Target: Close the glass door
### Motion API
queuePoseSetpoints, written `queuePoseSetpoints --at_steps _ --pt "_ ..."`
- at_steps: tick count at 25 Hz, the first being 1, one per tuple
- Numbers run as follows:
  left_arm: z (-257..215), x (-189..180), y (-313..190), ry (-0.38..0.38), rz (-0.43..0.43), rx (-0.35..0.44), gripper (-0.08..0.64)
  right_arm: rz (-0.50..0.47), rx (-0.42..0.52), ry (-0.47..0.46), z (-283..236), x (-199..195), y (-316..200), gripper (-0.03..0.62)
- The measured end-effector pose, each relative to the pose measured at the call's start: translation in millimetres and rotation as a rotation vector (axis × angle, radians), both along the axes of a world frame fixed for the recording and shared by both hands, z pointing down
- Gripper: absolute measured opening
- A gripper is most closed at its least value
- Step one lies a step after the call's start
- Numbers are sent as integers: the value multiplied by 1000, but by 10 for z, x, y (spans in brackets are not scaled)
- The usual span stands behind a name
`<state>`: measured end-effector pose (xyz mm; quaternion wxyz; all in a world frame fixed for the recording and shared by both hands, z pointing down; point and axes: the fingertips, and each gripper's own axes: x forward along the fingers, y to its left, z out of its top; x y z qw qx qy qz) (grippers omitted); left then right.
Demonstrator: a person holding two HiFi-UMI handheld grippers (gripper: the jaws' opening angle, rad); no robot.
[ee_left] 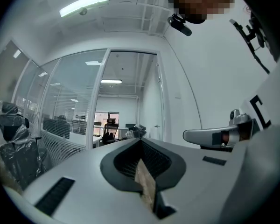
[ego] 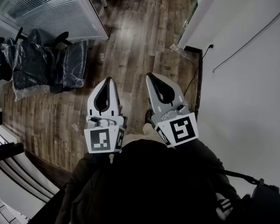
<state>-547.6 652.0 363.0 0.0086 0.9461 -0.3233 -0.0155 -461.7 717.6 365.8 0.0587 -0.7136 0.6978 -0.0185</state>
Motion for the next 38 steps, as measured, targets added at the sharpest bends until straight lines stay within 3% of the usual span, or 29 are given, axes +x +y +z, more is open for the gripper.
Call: queuePoseSetpoints --at_steps 2,7,10,16,21,32,38 --pt "-20 248 -261 2 -14 4 -3 -5 -3 -7 13 281 -256 2" --pt "-37 295 -833 1 -19 -21 -3 4 -25 -7 -24 376 -811 2" --pt "135 501 -1317 -5 -24 -52 -3 3 -46 -7 121 580 -1291 2" --pt "286 1308 -2709 -5 -22 -35 -3 32 -33 -9 226 1366 -2624 2" --pt "26 1537 -3776 15 17 -33 -3 45 -45 6 -16 1515 -3709 2" --pt "-3 2990 -4849 3 122 -60 -3 138 -44 55 -247 2899 -4795 2" --pt "-44 4112 -5640 -12 138 -24 -3 189 -33 44 -151 4098 -5475 2"
